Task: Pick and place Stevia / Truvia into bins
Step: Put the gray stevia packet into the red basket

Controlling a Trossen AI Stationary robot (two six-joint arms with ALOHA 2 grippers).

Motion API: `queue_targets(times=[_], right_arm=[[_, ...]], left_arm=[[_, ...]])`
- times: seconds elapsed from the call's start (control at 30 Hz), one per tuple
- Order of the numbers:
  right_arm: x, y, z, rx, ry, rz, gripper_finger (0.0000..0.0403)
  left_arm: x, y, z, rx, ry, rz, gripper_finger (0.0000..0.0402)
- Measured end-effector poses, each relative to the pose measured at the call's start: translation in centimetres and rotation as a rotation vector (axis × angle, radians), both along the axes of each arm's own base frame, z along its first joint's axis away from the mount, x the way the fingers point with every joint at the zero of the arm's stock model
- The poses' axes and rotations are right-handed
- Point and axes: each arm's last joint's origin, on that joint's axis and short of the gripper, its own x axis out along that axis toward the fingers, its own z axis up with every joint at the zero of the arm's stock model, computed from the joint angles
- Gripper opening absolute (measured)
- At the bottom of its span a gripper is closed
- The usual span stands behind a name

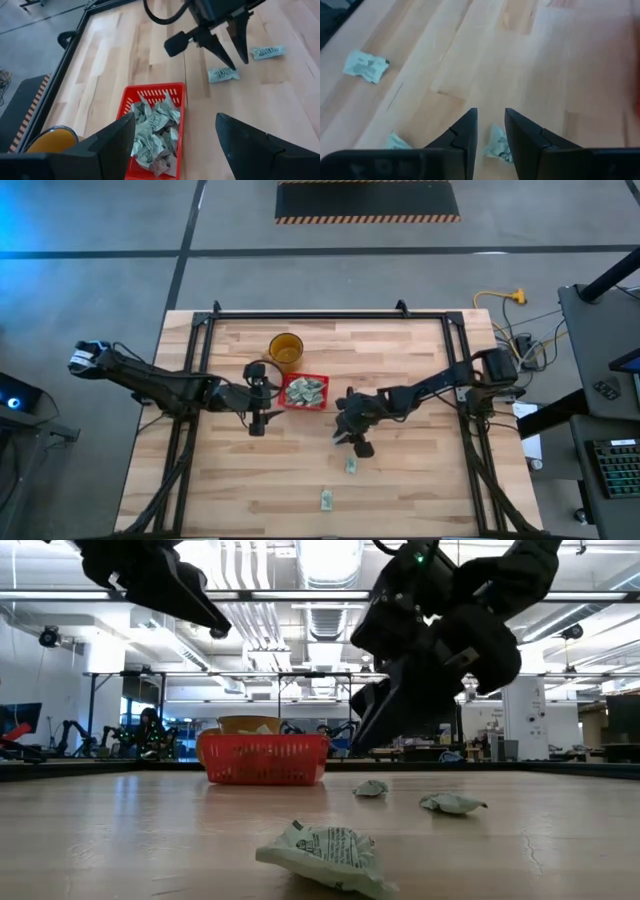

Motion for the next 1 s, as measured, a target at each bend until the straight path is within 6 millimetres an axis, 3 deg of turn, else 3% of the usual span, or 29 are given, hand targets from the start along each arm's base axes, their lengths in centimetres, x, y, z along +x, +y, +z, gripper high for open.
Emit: queue_targets(times=[0.23, 0.7, 1.0], right_arm=[[0.2, -0.1, -2.2, -0.012, 0.068, -0.001, 0.0078], [0.2, -0.5, -2.3, -0.170, 0.100, -0.064, 0.0056], [0.1, -0.3, -2.2, -0.247, 0.089, -0.031, 0.0011]], left_arm=[[-0.2, 0.0, 0.1, -0.003, -0.007, -0.001, 0.0259], [-0.3, -0.3, 0.2, -0.005, -0.012, -0.014, 0.0259], [-0.3, -0.3, 0.2, -0.006, -0.012, -0.014, 0.0259]])
